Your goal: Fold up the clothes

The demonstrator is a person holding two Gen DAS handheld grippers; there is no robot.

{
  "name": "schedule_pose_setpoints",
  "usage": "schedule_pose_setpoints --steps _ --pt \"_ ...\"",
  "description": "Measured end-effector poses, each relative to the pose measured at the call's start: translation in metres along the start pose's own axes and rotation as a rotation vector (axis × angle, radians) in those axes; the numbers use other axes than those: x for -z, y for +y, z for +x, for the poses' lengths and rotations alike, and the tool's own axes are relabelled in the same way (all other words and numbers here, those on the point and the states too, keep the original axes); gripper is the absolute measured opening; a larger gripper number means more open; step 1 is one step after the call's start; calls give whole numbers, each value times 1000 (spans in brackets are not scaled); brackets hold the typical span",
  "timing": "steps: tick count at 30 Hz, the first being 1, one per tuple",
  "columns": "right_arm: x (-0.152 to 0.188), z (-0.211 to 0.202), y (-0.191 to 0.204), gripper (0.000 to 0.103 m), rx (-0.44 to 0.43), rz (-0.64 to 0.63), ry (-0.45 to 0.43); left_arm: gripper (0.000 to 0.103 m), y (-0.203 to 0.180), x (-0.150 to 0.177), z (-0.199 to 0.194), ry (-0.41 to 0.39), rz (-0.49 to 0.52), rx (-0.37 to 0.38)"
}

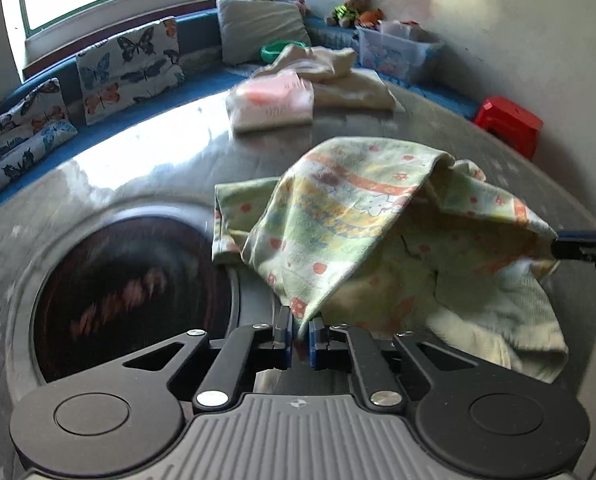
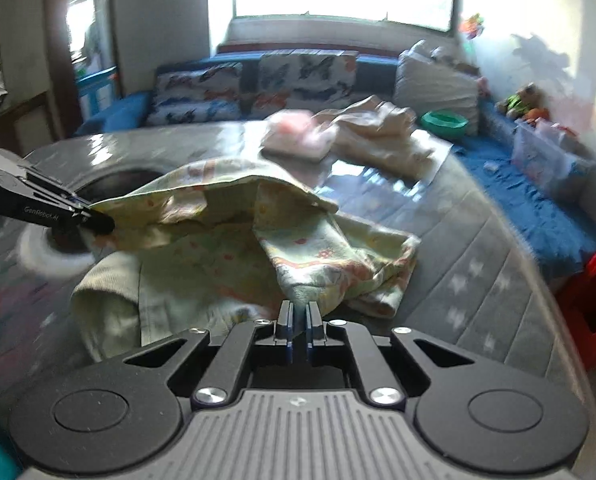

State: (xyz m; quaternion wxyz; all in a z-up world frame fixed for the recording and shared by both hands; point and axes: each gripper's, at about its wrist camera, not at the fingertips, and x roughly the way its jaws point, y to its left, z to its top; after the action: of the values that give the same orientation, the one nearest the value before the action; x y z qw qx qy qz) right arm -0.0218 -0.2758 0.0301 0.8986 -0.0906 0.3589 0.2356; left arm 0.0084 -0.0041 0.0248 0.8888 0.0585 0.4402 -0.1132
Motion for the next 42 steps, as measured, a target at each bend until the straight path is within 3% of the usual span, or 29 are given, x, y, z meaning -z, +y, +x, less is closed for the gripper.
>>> schedule_pose_setpoints --steps 7,10,14,16,18,22,24,29,34,37,39,42 --pt "28 -30 30 3 -121 -88 113 6 -1 55 -22 96 63 8" --pt "31 -36 35 7 -106 -122 114 8 -1 72 -26 134 85 6" --pt "18 -31 32 12 -70 -100 50 15 -9 63 -35 59 114 -7" --pt "12 -21 31 23 -76 -100 33 22 -19 52 -37 5 133 -12" --pt "7 -11 33 24 -81 -109 28 31 -34 38 -36 -59 167 -7" --pt "3 4 34 24 -100 -98 28 32 -70 16 -23 -150 253 9" --pt "4 9 33 25 -107 -86 34 37 -87 5 -13 -174 281 29" --pt "10 12 24 25 -111 -58 44 38 -125 -18 9 -245 367 -21" --pt "11 12 18 28 -114 -46 43 39 -142 -29 38 -247 443 -48" --pt "11 12 17 31 -113 -49 43 33 -142 -31 51 -244 458 -80" --pt "11 11 16 31 -112 -49 42 10 -136 -33 54 -241 441 -76" --pt "11 9 16 31 -107 -55 34 5 -117 -36 44 -253 367 -41"
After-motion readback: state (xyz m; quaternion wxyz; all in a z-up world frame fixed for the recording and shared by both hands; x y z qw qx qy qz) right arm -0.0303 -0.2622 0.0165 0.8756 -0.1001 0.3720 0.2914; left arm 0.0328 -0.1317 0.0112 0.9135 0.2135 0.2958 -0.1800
